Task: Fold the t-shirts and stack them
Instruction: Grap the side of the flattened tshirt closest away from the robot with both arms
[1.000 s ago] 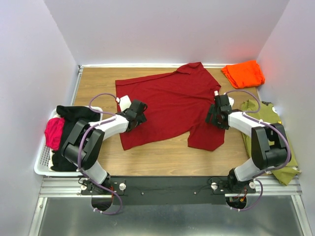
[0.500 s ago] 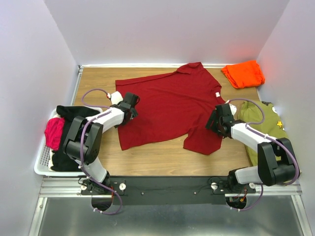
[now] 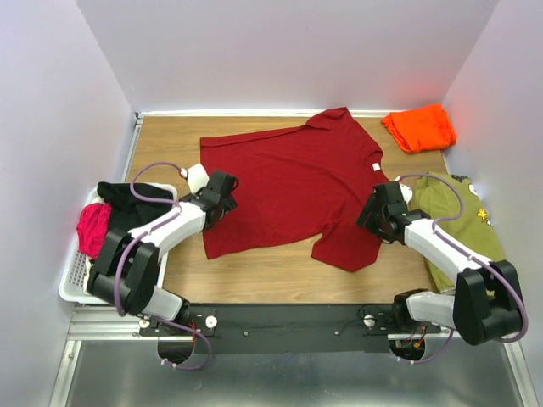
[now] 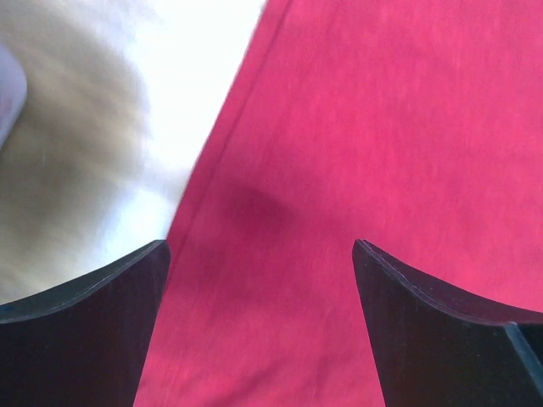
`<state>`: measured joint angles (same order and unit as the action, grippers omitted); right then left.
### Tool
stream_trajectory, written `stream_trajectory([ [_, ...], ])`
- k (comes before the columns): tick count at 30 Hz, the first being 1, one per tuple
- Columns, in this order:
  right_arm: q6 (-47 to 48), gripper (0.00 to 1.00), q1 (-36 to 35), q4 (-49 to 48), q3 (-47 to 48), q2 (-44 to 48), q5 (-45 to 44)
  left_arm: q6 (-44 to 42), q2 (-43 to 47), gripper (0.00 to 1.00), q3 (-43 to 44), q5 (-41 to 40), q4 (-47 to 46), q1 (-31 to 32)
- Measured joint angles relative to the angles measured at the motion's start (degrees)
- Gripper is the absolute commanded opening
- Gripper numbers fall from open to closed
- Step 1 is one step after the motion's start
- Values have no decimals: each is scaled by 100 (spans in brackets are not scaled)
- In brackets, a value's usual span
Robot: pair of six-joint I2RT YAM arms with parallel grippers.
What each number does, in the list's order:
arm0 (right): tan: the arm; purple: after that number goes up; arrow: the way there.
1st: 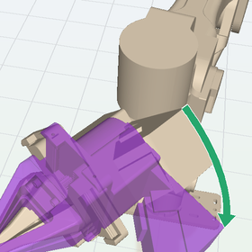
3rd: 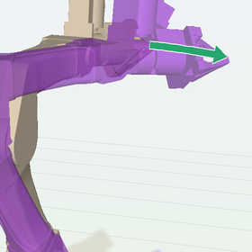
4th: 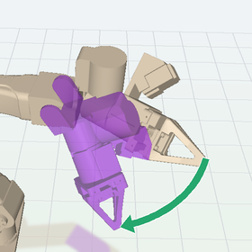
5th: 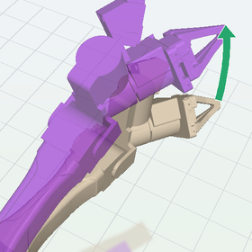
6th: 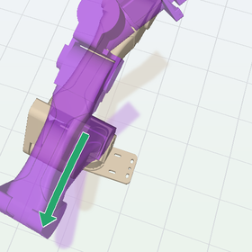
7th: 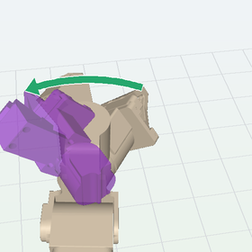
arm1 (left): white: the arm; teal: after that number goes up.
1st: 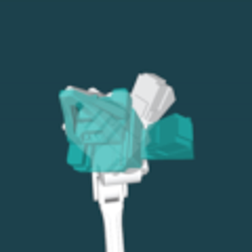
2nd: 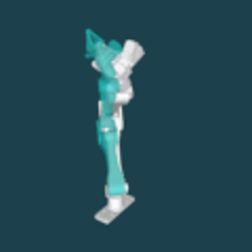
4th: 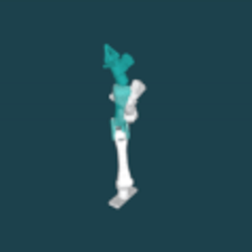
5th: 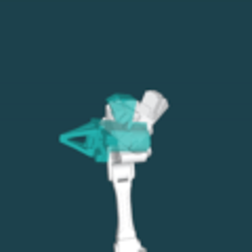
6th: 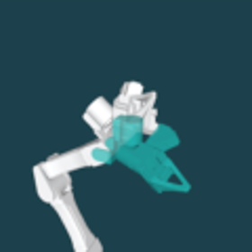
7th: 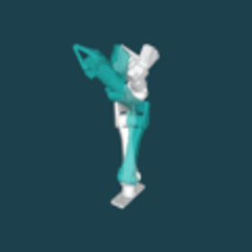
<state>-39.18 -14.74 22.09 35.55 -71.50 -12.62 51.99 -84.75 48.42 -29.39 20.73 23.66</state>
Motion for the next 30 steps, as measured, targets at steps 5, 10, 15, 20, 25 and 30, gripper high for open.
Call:
stream_trajectory([
  [5, 59, 77, -17, 177, 343, 203, -96, 409, 511, 92, -586, -94, 269, 411],
  [10, 173, 77, -33, 162, 710, 203, -164, 1049, 660, 90, -743, -197, 800, 686],
  [15, 243, 77, -59, 155, 752, 120, -170, 1825, 850, 88, -885, -249, 1364, 879],
  [20, 334, 77, -66, 155, 745, -13, -175, 2293, 1023, 79, -1137, -232, 1633, 1014],
  [25, 409, 77, -68, 151, 699, -57, -210, 2573, 1034, 75, -1207, -168, 1777, 1185],
  [30, 415, 77, -68, 151, 660, -83, -219, 2719, 1016, 71, -1207, -129, 1849, 1375],
])
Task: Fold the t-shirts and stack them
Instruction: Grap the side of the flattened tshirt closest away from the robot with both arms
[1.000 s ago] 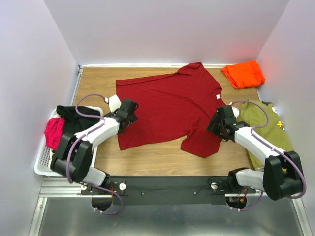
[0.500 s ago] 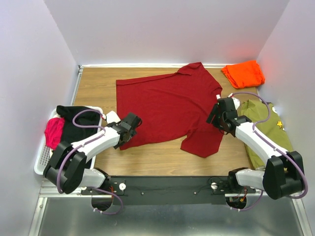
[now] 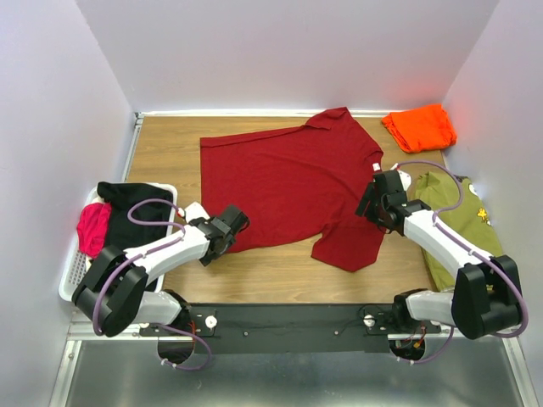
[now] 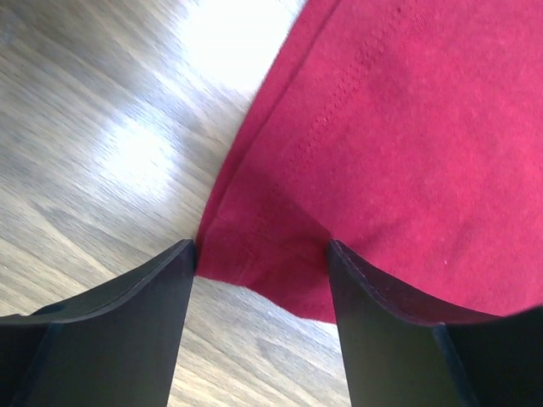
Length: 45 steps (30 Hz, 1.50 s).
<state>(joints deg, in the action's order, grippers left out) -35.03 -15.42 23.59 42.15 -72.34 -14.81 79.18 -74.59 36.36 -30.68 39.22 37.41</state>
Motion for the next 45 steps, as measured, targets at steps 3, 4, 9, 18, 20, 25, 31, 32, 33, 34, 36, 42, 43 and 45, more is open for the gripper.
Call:
stream_trajectory([
  [3, 4, 77, 0, 0, -2, -37, -9, 68, 0, 70, 0, 50, 17, 96],
  [4, 7, 77, 0, 0, -2, -48, -13, 90, 2, 68, 0, 76, 17, 133],
  [9, 13, 77, 0, 0, -2, -116, -37, 175, 31, 68, 0, 160, 28, 286],
  [18, 46, 77, 0, -2, -2, -295, -42, 610, -37, 68, 269, 66, 520, 511],
  [20, 59, 77, 0, -2, -2, -337, -44, 686, -299, 68, 424, 15, 629, 544],
  [25, 94, 77, 0, -9, -2, -431, -68, 911, -737, 68, 588, -66, 811, 612],
  [31, 144, 77, 0, -20, -2, -538, -79, 1158, -667, 68, 610, -151, 1005, 623],
  [32, 149, 77, 0, -22, -2, -551, -79, 1174, -627, 68, 603, -160, 1012, 623],
  [33, 149, 77, 0, -28, -2, -564, -79, 1211, -509, 68, 595, -190, 1047, 621],
  [34, 151, 77, 0, -37, -2, -573, -79, 1252, -407, 68, 595, -216, 1073, 623],
  [36, 153, 77, 0, -42, -2, -584, -79, 1294, -232, 68, 595, -275, 1117, 621],
  [42, 166, 77, 0, -81, -2, -584, -74, 1342, -52, 68, 638, -496, 1231, 619],
  [43, 166, 77, 0, -90, -2, -584, -76, 1340, -52, 68, 654, -514, 1246, 616],
  [45, 166, 77, 0, -101, -4, -581, -74, 1316, -55, 68, 680, -535, 1259, 603],
])
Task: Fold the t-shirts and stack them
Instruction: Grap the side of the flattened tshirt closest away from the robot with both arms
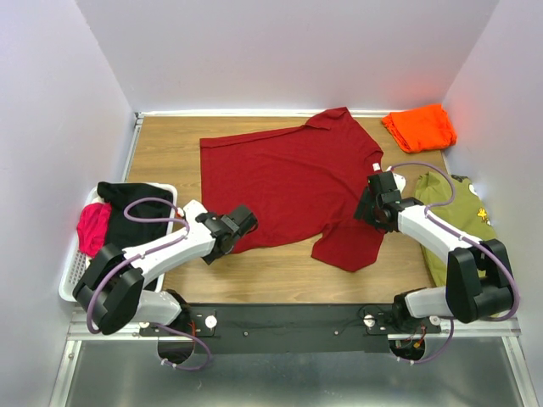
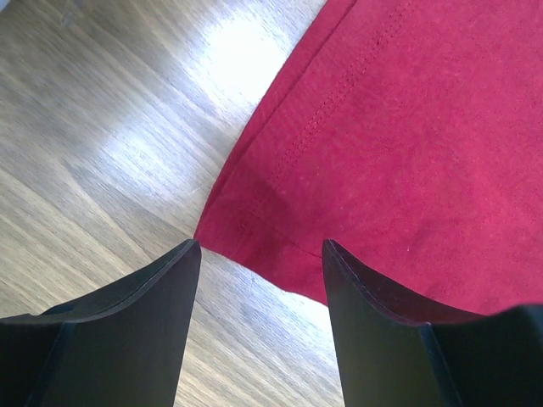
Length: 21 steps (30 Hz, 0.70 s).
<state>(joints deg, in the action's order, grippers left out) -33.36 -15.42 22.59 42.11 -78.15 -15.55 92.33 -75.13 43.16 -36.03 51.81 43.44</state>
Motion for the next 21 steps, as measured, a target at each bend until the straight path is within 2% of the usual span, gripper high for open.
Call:
stream_trajectory([
  [11, -2, 77, 0, -24, -90, 11, -2, -216, -17, 64, -22, -2, 13, -278],
  [21, -9, 77, 0, -24, -96, 72, -7, -752, -651, 63, -103, 74, -411, -472],
])
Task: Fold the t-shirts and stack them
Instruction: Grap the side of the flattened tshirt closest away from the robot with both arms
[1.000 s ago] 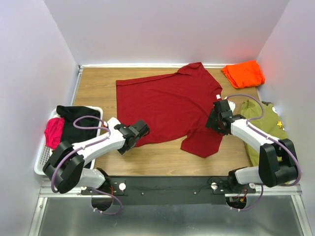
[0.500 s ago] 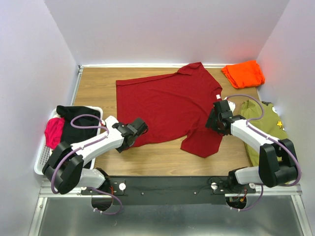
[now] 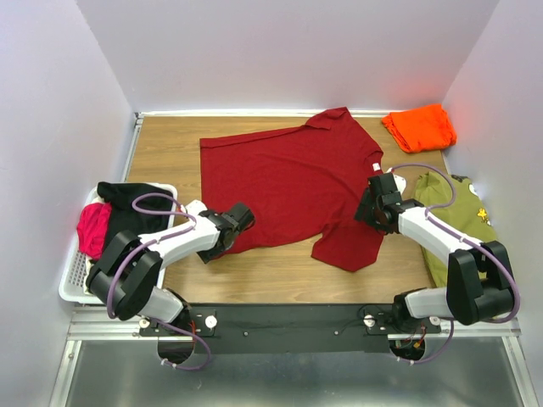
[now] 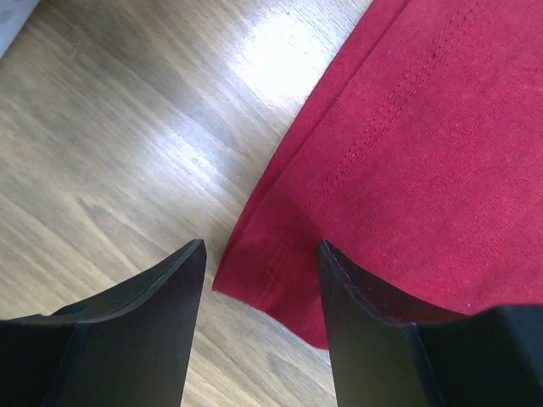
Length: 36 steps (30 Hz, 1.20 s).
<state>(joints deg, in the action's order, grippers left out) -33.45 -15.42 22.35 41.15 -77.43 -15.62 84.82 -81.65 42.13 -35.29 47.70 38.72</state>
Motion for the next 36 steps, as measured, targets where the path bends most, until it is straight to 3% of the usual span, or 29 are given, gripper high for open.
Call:
stream_trajectory([
  [5, 0, 77, 0, 0, 0, -4, -44, -170, 4, 54, -140, 68, -291, -83],
  [10, 2, 77, 0, 0, 2, -33, -153, -337, 37, 18, -199, 133, -638, -157],
  [15, 2, 77, 0, 0, 7, -111, -190, -380, 44, 0, -210, 151, -780, -188],
  [23, -7, 77, 0, 2, 15, -153, -195, -332, 114, 0, -81, 118, -455, -190],
  [31, -136, 76, -79, 2, -111, 109, -186, -157, 212, 0, 1019, -643, 339, -210],
  [36, -400, 74, -697, 111, -332, 214, -208, -192, -46, 0, 1421, -1045, 424, -389],
])
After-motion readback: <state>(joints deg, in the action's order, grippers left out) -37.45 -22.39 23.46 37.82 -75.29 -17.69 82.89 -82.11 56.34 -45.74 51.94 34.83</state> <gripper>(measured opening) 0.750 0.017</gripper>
